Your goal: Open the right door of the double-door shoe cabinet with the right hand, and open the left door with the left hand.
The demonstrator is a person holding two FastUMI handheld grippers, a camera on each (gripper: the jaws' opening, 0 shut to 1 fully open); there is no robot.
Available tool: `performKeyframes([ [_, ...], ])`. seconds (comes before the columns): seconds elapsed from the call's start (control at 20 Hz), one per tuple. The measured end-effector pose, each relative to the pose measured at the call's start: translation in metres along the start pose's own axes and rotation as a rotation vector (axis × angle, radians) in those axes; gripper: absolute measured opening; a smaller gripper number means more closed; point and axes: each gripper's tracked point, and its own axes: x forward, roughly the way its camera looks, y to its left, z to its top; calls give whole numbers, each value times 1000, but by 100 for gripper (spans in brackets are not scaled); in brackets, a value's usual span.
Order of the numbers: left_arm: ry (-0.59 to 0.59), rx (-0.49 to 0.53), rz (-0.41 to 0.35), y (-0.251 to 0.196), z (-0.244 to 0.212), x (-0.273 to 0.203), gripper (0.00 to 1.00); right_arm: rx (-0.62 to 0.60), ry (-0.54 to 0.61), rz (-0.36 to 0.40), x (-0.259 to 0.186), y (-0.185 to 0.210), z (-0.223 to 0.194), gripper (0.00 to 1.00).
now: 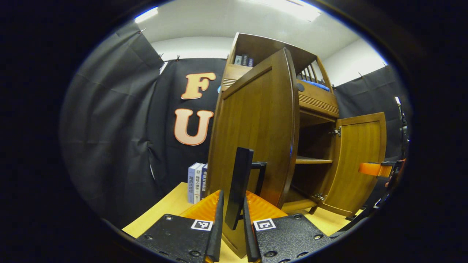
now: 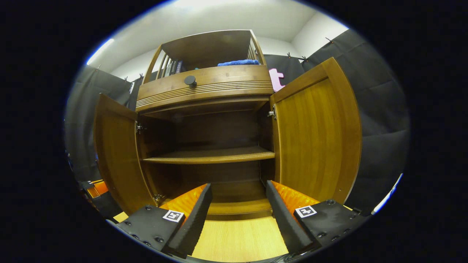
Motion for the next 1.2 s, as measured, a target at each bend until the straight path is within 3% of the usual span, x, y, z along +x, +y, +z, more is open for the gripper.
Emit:
performKeyframes([
  [0.1,-7,-2,48,17,0,2,27,6,-1,3,1,1,0,95],
  [0.15,-18,6,65,28,9,-12,14,10,-1,5,2,1,0,95],
  [0.2,-28,9,76,34,7,-5,20,13,-4,6,2,1,0,95],
  [0.3,-26,-11,44,41,8,-8,14,17,-8,12,3,2,3,95],
  [0.6,-25,-59,-87,50,6,-11,29,5,-13,12,0,0,7,95],
  [0.65,-29,-47,-92,53,7,-11,16,3,-9,11,-1,-1,7,95],
  [0.7,-32,-31,-96,55,7,-9,17,1,-5,10,-3,-2,6,92],
  [0.75,-37,-17,-96,56,8,-10,22,0,-2,6,-5,-2,6,100],
  [0.8,-41,-7,-91,58,8,-8,27,-2,3,2,-7,-3,5,95],
  [0.95,-41,-5,-77,61,7,-11,24,-13,2,-2,-6,-1,10,95],
  [1.0,-44,-3,-71,61,8,-12,24,-15,-2,7,-6,0,11,100],
  [1.05,-48,3,-62,61,9,-14,27,-18,-5,18,-6,2,13,95],
  [1.1,-50,7,-49,62,9,-16,24,-20,-4,26,-5,2,14,100],
  [1.2,-57,10,-19,62,10,-22,27,-31,-9,35,-3,0,17,100],
])
